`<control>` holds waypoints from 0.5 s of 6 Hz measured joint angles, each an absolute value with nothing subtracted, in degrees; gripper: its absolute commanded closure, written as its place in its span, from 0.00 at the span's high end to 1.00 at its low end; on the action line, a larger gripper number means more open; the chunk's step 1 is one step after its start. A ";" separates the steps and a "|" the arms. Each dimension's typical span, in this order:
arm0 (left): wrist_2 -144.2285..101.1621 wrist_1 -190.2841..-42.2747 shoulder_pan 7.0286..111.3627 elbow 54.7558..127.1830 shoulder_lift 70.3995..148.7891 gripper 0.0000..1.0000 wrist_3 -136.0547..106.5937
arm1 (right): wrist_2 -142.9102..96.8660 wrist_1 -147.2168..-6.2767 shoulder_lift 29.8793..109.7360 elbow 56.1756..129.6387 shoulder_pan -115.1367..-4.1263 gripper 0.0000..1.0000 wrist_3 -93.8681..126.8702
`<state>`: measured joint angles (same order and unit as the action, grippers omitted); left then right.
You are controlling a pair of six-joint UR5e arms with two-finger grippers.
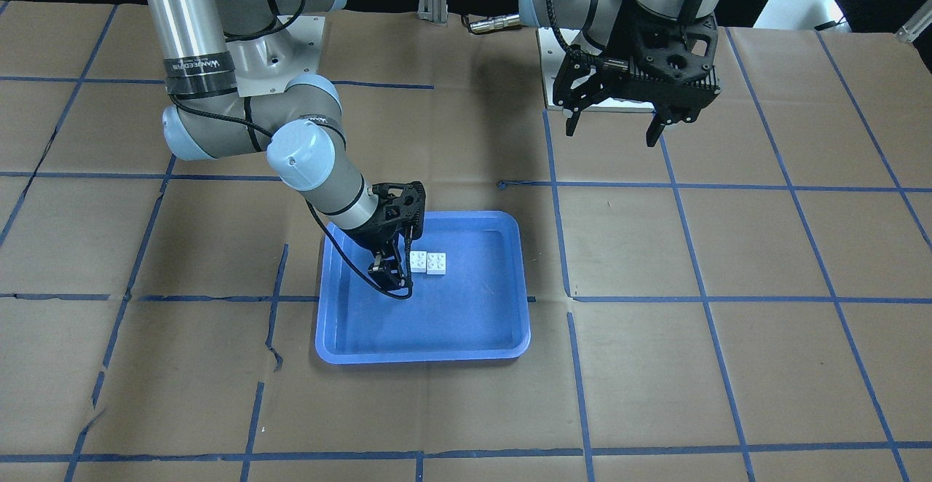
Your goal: Assemble white blocks and place on blue tray
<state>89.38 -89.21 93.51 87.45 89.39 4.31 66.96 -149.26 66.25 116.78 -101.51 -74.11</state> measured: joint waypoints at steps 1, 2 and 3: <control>89.38 -89.23 93.52 87.45 89.36 0.99 4.31 | 67.42 -148.83 66.71 115.77 -101.46 1.00 -72.79; 89.38 -89.25 93.52 87.45 89.32 0.99 4.31 | 68.34 -145.88 67.65 113.69 -101.36 1.00 -71.66; 89.39 -89.22 93.52 87.42 89.31 0.99 4.31 | 69.72 -139.08 69.42 110.60 -101.20 1.00 -70.79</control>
<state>89.39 -89.22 93.52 87.42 89.31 4.31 69.72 -139.08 69.42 110.60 -101.20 -70.79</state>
